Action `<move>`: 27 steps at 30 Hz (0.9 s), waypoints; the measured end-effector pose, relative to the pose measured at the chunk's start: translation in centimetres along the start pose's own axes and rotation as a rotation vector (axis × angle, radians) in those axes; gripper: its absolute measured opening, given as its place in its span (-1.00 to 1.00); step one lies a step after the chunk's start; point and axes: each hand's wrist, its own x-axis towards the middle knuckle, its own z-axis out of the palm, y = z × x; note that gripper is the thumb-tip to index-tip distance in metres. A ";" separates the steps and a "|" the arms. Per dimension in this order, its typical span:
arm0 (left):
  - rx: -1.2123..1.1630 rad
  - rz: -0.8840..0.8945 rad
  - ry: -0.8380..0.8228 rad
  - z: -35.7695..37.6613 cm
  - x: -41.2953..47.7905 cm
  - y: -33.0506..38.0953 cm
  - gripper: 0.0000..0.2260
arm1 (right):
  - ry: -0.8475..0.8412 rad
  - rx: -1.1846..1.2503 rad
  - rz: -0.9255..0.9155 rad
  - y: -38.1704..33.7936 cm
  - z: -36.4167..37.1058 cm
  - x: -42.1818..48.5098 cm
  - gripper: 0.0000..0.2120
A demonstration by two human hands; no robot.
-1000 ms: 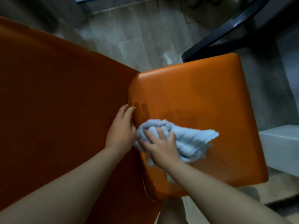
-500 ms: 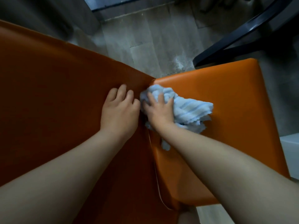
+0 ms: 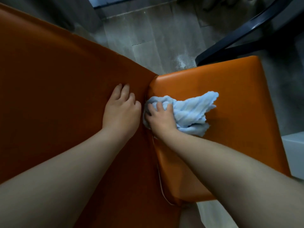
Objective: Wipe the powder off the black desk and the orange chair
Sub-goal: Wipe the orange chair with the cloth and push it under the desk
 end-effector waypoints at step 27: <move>0.001 0.261 -0.433 -1.2 -7.0 2.0 -0.63 | -0.681 0.482 0.545 -3.6 4.6 -25.5 -0.59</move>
